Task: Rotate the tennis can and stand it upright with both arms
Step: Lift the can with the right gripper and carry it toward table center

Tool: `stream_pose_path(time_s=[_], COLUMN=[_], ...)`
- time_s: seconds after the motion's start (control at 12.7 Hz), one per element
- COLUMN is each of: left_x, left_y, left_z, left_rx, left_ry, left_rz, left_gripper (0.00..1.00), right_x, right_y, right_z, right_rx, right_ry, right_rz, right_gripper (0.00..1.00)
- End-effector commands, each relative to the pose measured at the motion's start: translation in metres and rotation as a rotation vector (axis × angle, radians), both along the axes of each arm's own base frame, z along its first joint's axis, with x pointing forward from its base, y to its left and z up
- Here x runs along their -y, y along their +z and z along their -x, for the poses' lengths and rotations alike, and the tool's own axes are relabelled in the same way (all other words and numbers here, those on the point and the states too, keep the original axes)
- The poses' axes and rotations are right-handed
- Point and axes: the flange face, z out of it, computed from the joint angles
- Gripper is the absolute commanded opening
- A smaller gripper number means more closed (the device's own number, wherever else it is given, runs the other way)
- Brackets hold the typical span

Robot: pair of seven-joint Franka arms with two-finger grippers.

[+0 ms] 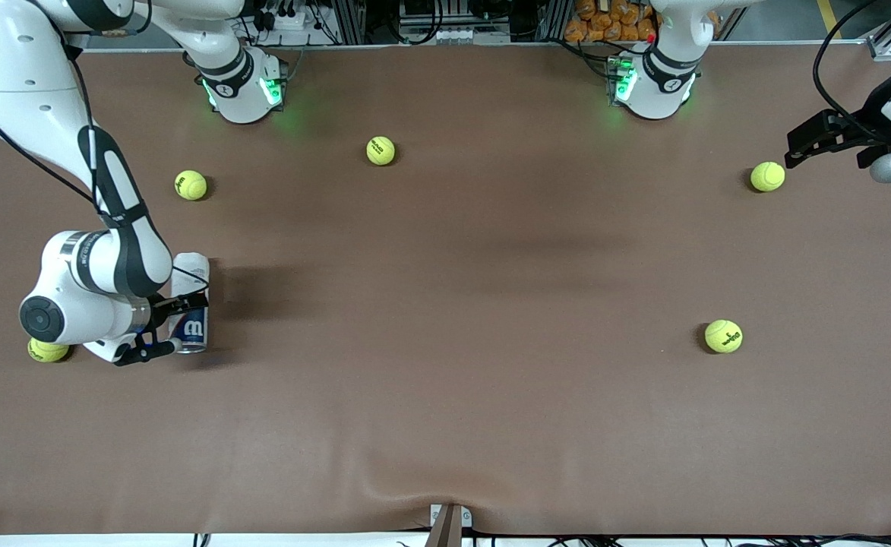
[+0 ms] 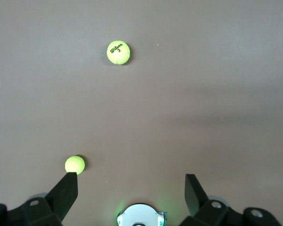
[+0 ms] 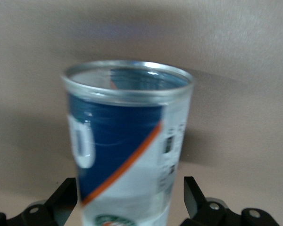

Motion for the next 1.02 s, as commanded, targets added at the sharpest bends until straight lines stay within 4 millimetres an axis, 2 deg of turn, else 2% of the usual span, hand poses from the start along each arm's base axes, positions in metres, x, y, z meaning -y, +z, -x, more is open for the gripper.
stream_pose_path(time_s=[0.0,0.24,0.31,0.39,0.55,0.87,0.94], left_x=[-0.002,-0.002,-0.002,-0.002,-0.002,-0.003,-0.002], left_y=[0.003,0.003,0.003,0.003,0.002,-0.001,-0.002], left_z=[0.000,0.000,-0.001,-0.001,-0.001,-0.003,-0.004], left_rx=[-0.001,0.001,0.002,0.002,0.001,-0.005,-0.005], left_ry=[-0.017,-0.015,-0.017,-0.017,-0.015,-0.015,-0.017], left_rz=[0.007,0.007,0.007,0.007,0.007,0.008,0.009], left_gripper=[1.00,1.00,1.00,1.00,1.00,1.00,1.00], right_x=[0.011,0.010,0.008,0.007,0.003,-0.001,-0.008], right_y=[-0.012,-0.018,-0.017,-0.015,0.000,0.078,0.099], right_z=[0.003,0.006,0.006,0.006,0.002,-0.020,-0.025], right_rx=[-0.023,-0.033,-0.035,-0.033,-0.044,0.042,0.083], right_ry=[0.038,0.039,0.042,0.045,0.058,0.115,0.166], right_rz=[-0.017,-0.022,-0.022,-0.022,-0.030,-0.041,-0.057], right_gripper=[1.00,1.00,0.73,0.51,0.47,0.49,0.49])
